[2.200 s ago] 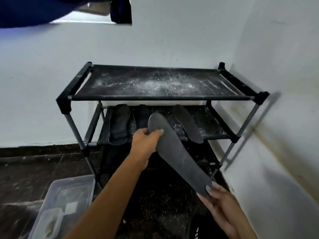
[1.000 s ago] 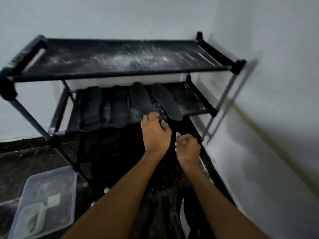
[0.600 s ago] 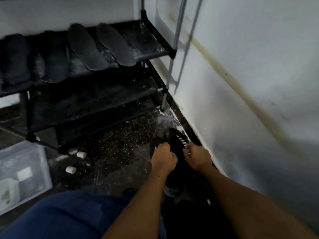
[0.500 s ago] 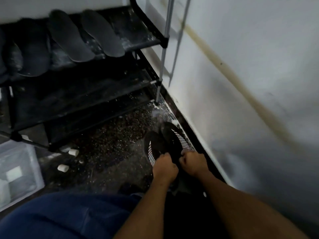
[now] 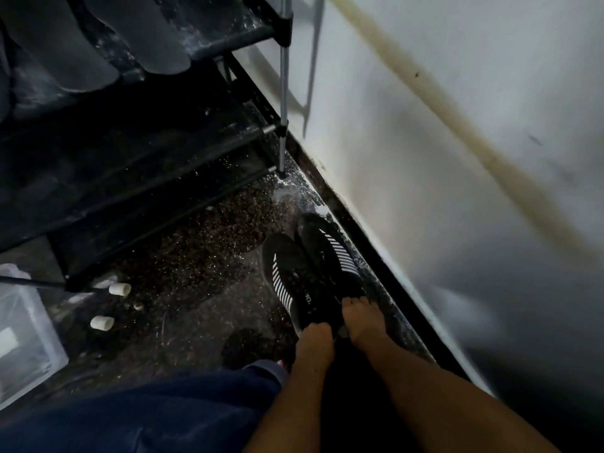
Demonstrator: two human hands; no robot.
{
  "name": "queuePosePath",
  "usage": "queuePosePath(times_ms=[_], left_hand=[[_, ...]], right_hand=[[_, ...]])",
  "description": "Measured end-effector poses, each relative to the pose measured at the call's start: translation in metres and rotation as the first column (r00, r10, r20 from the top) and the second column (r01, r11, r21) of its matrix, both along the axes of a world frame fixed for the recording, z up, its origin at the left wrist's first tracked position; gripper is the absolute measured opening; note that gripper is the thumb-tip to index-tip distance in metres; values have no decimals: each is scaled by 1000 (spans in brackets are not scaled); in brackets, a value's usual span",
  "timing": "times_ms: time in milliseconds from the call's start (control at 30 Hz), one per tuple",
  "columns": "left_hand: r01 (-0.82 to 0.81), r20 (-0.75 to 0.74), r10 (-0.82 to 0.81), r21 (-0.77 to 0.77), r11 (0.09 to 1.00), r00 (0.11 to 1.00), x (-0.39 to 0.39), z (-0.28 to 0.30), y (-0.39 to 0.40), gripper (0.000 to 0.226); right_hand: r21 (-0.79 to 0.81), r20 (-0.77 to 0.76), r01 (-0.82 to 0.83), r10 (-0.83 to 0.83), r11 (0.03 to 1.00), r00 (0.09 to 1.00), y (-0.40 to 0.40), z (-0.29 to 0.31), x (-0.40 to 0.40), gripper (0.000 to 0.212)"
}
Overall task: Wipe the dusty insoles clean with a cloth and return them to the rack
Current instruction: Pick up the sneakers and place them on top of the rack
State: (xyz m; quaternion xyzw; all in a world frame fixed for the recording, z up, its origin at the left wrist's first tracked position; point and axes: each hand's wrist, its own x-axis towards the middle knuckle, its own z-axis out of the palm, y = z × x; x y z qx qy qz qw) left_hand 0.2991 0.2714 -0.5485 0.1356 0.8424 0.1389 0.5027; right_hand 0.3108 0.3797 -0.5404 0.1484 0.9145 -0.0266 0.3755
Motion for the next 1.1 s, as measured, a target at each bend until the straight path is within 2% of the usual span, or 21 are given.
queuePosePath(times_ms=[233, 400, 533, 633, 733, 767, 867, 933, 1033, 1100], left_hand=[[70, -48, -71, -25, 997, 996, -7, 23, -20, 35], [5, -143, -3, 11, 1000, 990, -30, 70, -30, 32], [-39, -234, 53, 62, 997, 971, -60, 134, -34, 32], [-49, -221, 70, 102, 994, 973, -79, 207, -42, 34], [-55, -184, 82, 146, 988, 979, -91, 291, -57, 35], [-58, -181, 87, 161, 985, 980, -97, 319, -65, 32], [-30, -134, 59, 213, 977, 989, -107, 404, -88, 17], [-23, -168, 65, 242, 970, 984, -114, 459, -104, 21], [-58, -329, 150, 273, 960, 932, -127, 536, -126, 37], [-76, -475, 210, 285, 956, 855, -133, 586, -140, 36]], right_hand=[[-85, 84, 117, -110, 989, 990, -21, 35, -9, 35], [-112, 121, 49, -36, 993, 992, -26, 88, -37, 34], [-108, 151, -82, 98, 991, 984, -36, 171, -71, 32], [-44, 214, -220, 225, 974, 951, -51, 254, -90, 17], [-90, 397, -205, 224, 975, 890, -68, 330, -105, 26], [-90, 415, -188, 208, 978, 886, -71, 352, -111, 26], [-149, 326, -198, 237, 969, 915, -75, 422, -129, 3], [-165, 210, -292, 323, 942, 923, -79, 479, -137, 17], [-163, -14, -391, 394, 906, 919, -90, 566, -142, 21], [-146, -203, -435, 403, 889, 892, -98, 619, -143, 20]])
